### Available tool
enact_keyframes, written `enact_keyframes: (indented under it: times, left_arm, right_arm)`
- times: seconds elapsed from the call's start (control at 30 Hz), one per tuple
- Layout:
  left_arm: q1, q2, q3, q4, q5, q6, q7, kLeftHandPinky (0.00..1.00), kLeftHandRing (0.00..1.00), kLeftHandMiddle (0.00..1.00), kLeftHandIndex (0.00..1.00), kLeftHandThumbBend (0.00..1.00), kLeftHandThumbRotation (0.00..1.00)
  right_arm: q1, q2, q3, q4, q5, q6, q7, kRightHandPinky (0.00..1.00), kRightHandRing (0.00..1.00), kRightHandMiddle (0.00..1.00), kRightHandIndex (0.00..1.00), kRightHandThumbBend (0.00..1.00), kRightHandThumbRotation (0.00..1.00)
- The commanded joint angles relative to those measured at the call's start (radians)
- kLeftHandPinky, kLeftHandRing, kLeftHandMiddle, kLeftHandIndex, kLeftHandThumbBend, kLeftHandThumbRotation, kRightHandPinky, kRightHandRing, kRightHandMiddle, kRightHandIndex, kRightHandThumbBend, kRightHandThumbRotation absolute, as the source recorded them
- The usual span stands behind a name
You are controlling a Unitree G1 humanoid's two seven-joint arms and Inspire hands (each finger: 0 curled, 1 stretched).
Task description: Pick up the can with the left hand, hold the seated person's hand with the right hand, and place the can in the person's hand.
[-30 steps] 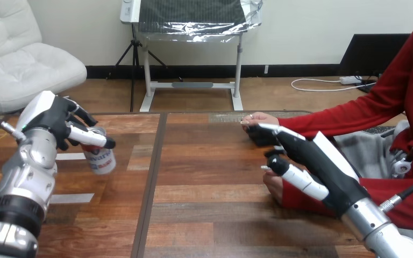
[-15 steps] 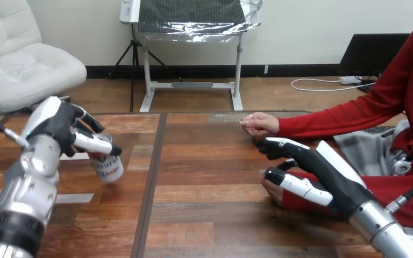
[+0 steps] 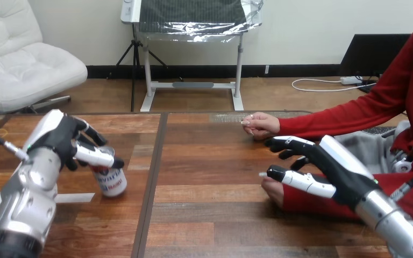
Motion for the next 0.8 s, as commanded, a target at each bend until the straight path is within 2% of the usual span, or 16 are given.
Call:
enact_keyframes:
  times: [0.0, 0.2, 0.4, 0.77]
  left_arm:
    - [-0.077, 0.077, 0.077, -0.344, 0.006, 0.012, -0.025, 0.28, 0.34, 0.42, 0.45, 0.76, 0.00]
    - [-0.072, 0.073, 0.082, -0.377, 0.008, 0.045, -0.041, 0.28, 0.34, 0.42, 0.45, 0.75, 0.00]
    - [-0.066, 0.073, 0.087, -0.391, 0.003, 0.045, -0.048, 0.28, 0.34, 0.42, 0.45, 0.75, 0.00]
    - [-0.058, 0.069, 0.092, -0.406, 0.004, 0.047, -0.055, 0.29, 0.34, 0.43, 0.45, 0.75, 0.00]
  right_arm:
    - [-0.262, -0.094, 0.051, 0.107, -0.084, -0.030, -0.082, 0.67, 0.80, 0.83, 0.84, 0.89, 0.86]
    - [-0.292, -0.104, 0.061, 0.148, -0.101, -0.029, -0.083, 0.68, 0.81, 0.84, 0.85, 0.93, 0.78]
    - [-0.321, -0.115, 0.072, 0.187, -0.106, -0.035, -0.078, 0.68, 0.81, 0.84, 0.85, 0.98, 0.71]
    - [-0.364, -0.131, 0.088, 0.256, -0.101, -0.048, -0.077, 0.70, 0.83, 0.85, 0.85, 1.00, 0.62]
